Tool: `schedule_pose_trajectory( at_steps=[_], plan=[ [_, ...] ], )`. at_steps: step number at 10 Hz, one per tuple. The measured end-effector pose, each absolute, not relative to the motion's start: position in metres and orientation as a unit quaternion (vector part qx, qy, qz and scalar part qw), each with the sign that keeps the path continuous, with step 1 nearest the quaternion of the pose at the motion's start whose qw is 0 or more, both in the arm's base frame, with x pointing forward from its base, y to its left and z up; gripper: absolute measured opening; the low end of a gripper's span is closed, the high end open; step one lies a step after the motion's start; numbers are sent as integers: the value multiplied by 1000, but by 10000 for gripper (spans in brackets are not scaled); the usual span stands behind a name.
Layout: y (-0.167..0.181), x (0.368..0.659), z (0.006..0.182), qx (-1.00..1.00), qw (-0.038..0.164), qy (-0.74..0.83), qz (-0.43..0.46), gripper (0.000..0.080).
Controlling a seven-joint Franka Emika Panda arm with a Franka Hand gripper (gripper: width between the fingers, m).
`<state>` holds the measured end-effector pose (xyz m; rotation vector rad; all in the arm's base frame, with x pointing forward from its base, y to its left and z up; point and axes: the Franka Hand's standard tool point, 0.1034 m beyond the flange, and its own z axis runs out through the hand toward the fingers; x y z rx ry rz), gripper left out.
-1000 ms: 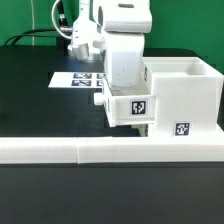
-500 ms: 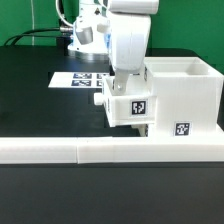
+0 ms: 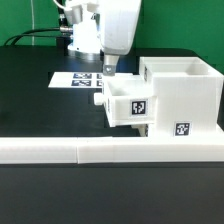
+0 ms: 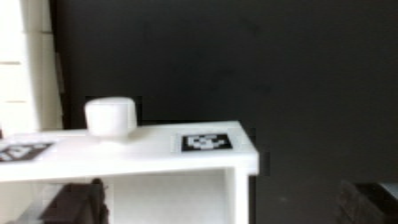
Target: Assemble drawer
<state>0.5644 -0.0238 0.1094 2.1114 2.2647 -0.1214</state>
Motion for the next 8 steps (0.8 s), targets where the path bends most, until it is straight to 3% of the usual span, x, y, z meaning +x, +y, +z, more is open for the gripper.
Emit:
schedule_pose_trajectory(
  at_steps=[4,6,8],
  plan=[
    [-32,564,108,679,16,732,-41,649],
    [-48,557,92,668,-30,744,-8,649],
    [-59,555,81,663,-62,746,12,649]
  ],
)
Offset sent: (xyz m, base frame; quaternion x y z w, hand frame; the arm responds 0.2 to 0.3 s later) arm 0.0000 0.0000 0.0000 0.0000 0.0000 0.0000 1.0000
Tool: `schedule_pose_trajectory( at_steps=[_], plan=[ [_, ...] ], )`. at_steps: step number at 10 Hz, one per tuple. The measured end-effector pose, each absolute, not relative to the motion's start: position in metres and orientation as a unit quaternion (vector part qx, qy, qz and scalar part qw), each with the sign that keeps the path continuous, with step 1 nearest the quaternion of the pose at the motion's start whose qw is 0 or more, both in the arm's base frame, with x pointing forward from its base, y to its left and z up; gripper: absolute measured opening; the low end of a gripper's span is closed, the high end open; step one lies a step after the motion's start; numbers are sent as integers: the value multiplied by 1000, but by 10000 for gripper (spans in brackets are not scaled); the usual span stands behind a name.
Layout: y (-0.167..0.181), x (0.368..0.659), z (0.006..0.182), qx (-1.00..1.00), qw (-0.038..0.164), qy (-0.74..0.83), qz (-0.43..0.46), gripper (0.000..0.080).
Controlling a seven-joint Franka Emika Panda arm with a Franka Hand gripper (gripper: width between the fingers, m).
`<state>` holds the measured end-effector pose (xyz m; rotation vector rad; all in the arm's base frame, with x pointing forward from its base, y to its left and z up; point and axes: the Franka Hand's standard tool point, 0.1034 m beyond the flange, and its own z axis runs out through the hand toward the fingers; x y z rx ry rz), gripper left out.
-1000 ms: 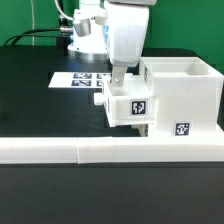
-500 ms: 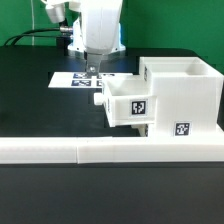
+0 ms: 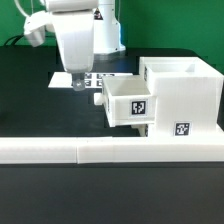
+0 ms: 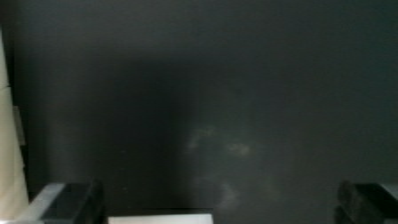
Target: Assemble drawer
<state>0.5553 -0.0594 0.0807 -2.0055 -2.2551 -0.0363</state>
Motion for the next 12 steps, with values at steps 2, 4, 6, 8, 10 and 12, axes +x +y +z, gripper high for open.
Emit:
schedule_pose_trajectory(
  at_steps=[2,4,6,8,10,12],
  plan=[
    [-67,554,72,-673,91,-734,-29,649],
    [-60,555,68,-677,95,-729,-29,649],
    [-51,560,64,-684,98,-723,-30,649],
    [-36,562,64,-701,102,-705,-29,649],
    [-21,563,64,-717,105,-689,-27,649],
    [-1,563,63,-720,109,-685,-25,649]
  ],
)
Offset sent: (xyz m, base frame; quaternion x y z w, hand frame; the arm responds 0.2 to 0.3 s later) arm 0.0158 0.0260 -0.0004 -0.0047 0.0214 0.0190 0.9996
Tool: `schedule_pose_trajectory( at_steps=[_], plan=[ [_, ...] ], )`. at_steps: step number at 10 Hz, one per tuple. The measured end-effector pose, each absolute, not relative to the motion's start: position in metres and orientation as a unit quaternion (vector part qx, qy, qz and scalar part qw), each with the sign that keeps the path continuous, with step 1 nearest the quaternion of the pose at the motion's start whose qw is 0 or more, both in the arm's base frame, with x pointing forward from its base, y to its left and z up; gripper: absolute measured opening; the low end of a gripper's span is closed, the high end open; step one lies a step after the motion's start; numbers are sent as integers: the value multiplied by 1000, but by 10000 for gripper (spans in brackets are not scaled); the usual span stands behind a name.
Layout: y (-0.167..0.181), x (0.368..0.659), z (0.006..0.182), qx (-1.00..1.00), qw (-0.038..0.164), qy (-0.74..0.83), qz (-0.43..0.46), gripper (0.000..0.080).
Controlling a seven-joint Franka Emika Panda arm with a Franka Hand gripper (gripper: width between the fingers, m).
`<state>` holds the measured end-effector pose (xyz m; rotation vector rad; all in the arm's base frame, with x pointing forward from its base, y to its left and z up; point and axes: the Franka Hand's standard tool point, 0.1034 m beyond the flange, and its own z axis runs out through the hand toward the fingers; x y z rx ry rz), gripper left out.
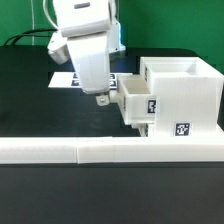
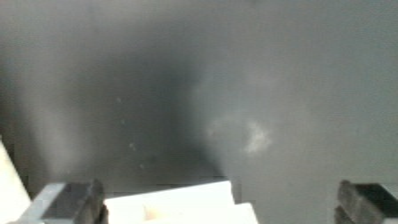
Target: Assemble drawer
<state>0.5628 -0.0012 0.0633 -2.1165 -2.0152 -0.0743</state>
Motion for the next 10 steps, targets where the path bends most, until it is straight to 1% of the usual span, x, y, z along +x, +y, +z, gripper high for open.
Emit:
schedule_pose_trajectory(
  at_steps=[2,5,6,8,10],
  plan=[
    [20,563,64,-728,113,-676,-23,649],
    [27,562,63,-747,111,-655,-15,649],
    [23,562,62,-746,111,-657,-15,649],
    [-6,558,63,-734,115,-669,-11,649],
    [-30,557,70,-727,120,-676,-8,649]
  ],
)
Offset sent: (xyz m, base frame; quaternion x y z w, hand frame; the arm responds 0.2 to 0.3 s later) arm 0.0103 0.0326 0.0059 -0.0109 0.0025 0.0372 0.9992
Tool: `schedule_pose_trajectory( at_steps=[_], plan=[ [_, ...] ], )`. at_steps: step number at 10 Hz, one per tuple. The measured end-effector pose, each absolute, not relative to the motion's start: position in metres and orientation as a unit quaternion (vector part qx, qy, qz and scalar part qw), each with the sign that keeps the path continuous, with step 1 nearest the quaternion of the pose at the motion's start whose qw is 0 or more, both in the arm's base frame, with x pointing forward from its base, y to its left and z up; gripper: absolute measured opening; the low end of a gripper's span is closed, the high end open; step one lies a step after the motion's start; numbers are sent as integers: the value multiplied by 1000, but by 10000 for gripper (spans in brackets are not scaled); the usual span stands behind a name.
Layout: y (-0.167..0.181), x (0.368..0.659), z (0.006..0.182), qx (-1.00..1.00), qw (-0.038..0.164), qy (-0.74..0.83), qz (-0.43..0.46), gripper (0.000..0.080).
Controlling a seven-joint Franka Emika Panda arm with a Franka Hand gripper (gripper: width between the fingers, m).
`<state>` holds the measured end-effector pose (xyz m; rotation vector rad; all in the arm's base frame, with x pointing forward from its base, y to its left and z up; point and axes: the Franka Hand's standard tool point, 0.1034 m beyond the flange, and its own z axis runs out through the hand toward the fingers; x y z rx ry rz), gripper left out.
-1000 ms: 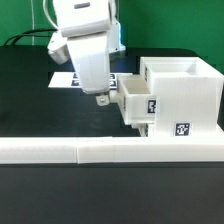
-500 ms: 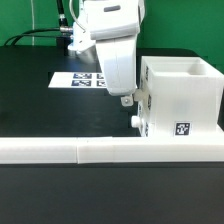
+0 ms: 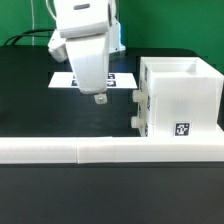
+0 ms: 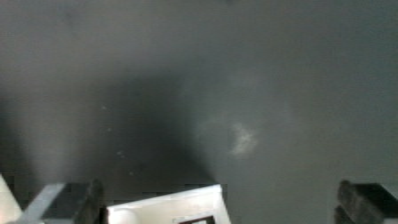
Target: Assemble drawer
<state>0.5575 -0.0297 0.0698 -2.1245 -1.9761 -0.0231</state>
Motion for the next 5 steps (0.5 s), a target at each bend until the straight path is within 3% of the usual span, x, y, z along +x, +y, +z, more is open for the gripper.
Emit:
schedule_pose_trajectory(
  at_steps=[2,5],
  plan=[
    [-51,558,77,-739,113,-664,-8,649],
    [-52,556,75,-741,112,-662,-9,649]
  ],
)
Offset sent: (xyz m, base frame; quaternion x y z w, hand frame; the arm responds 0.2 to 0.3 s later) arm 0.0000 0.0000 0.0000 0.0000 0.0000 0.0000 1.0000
